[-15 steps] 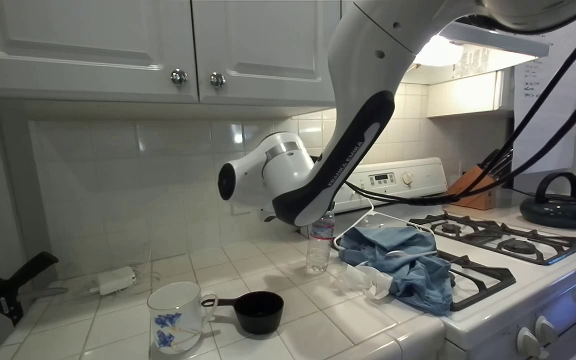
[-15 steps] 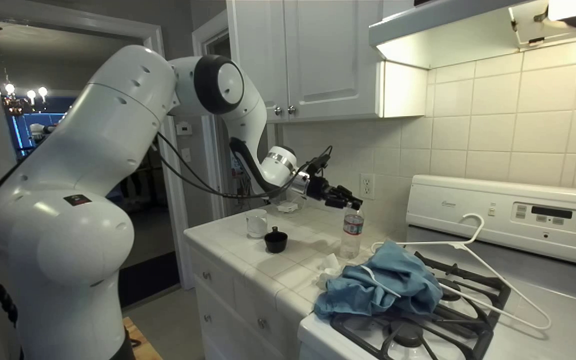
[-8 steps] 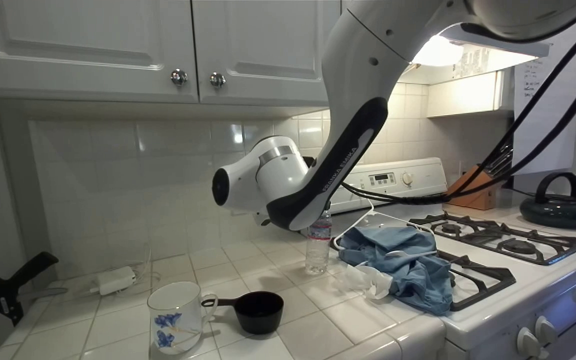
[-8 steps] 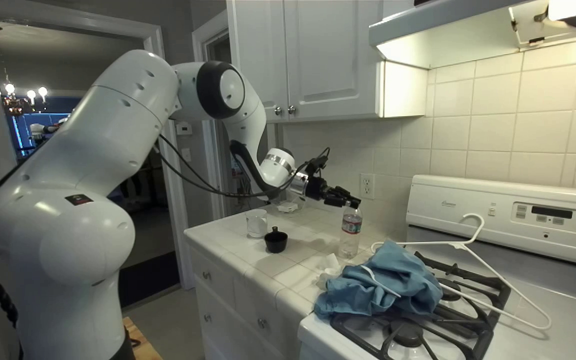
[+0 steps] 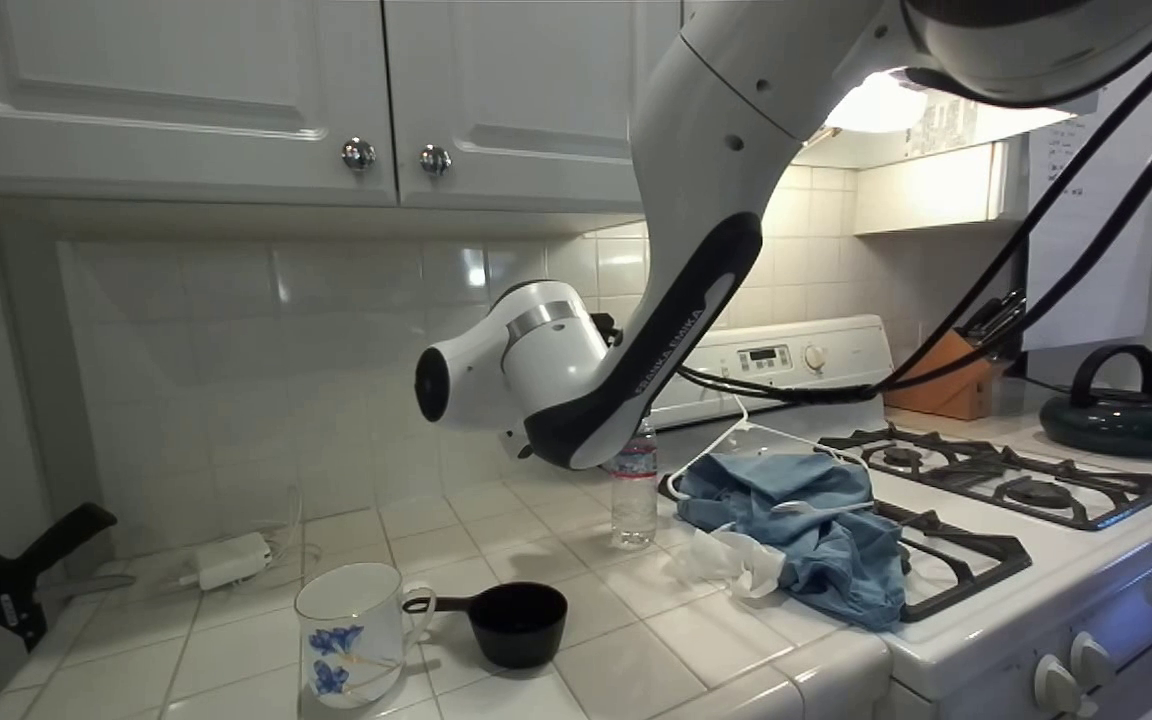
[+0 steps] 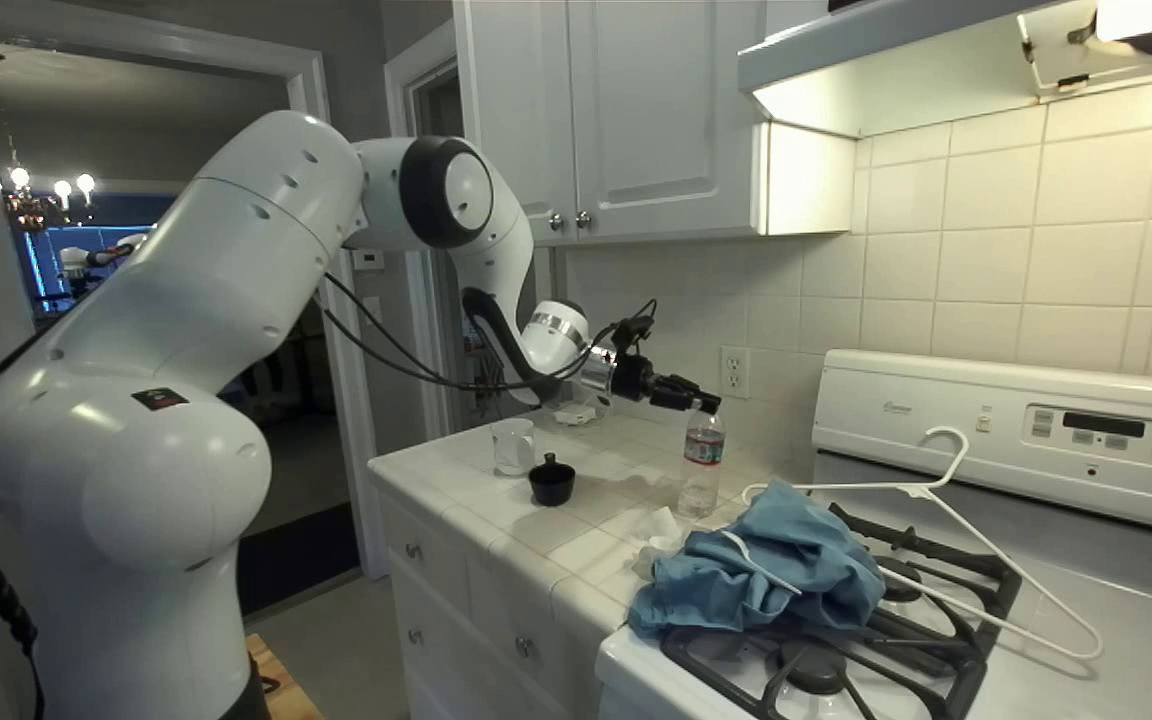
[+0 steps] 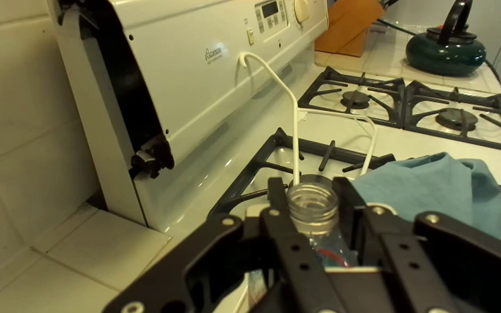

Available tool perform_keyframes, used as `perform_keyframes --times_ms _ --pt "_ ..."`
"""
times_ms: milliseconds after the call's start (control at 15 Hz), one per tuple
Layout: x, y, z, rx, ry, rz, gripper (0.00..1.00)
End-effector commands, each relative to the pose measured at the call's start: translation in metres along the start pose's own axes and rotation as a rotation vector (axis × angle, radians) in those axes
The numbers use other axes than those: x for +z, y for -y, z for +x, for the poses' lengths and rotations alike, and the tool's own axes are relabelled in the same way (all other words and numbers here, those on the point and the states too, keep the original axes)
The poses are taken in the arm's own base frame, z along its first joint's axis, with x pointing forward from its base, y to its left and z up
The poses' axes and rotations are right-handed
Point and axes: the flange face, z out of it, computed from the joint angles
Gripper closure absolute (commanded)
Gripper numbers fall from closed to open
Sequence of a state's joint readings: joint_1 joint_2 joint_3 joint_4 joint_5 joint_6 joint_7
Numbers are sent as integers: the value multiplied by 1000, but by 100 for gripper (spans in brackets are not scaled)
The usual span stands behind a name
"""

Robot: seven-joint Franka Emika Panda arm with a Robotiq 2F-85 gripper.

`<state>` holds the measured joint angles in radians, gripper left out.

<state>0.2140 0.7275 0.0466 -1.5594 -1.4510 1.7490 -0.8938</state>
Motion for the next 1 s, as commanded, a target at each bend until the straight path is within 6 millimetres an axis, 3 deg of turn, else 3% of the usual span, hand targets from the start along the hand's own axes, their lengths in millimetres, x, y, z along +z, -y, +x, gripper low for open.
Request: perform_keyframes --times_ms 0,200,267,400,600,933 --pt "-2 -8 0 -7 52 2 92" --pt "-3 -6 -1 -1 63 13 90" --pt "-3 -6 -1 0 68 16 79" --pt "-4 -5 -2 1 75 23 47" --pt "-7 -5 -3 4 87 28 38" --pt "-10 -7 -9 17 100 34 3"
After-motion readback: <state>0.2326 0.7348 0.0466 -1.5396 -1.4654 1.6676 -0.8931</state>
